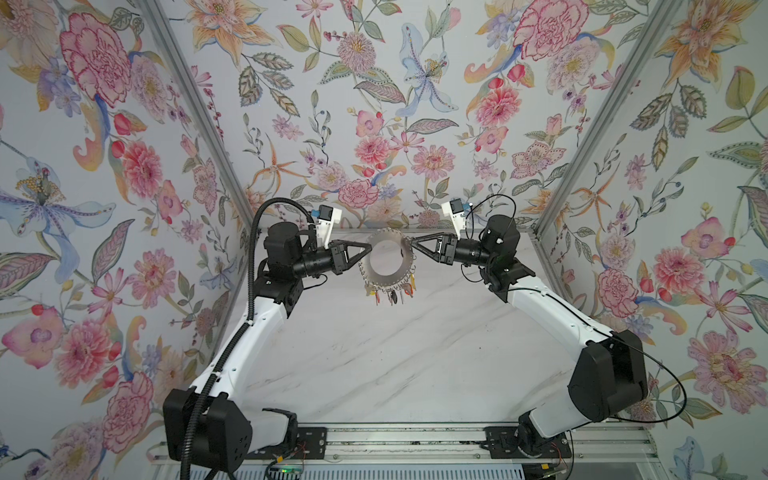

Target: Remove the keys from the keyring

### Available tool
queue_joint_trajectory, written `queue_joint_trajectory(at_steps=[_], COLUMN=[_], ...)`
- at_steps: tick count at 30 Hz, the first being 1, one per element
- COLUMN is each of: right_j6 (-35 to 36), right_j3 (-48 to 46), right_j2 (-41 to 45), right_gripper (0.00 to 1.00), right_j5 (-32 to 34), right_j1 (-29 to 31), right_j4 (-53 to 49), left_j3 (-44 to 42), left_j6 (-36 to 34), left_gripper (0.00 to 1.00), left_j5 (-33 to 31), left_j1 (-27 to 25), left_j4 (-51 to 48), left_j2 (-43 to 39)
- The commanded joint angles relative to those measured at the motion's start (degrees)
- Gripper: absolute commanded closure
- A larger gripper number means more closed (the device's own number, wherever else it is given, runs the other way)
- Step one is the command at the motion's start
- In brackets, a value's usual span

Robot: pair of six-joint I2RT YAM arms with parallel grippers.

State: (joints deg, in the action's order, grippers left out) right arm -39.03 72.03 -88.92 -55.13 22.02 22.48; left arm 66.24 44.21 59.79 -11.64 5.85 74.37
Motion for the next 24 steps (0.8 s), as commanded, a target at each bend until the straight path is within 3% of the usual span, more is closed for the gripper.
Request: queue_joint_trajectory(at_steps=[1,4,11,17,24], right_j6=[4.5,8.3,12.5,18.9,29.8], right_j3=[0.5,-1.2,-7.2,-15.7,-27.9], right_j2=[2.8,5.6,12.2,19.6,26.5], right_gripper=[0.59,0.51,0.48,0.45,0.43], right_j5=[2.8,6.8,13.4,22.4,34.4], right_j1=[-1.6,-2.5,-1.3,5.3,18.2], right_j4=[-3.0,-6.6,-7.8,-4.7,7.4], left_j3=[-0.3,-0.6,-3.7,-6.6,-13.6], left_j6=[4.2,7.1,12.5,14.8,18.2], left_gripper=[1.0,1.0,1.0,1.0,1.0], left_j5=[-5.2,-8.6,-20.7,-32.2,-45.5], left_j1=[0.0,-0.2,-2.7,-6.2,-11.8], left_j4=[5.0,7.2,13.5,17.8,25.9], left_j2=[-0.4,-1.0,-3.3,-5.9,-9.2])
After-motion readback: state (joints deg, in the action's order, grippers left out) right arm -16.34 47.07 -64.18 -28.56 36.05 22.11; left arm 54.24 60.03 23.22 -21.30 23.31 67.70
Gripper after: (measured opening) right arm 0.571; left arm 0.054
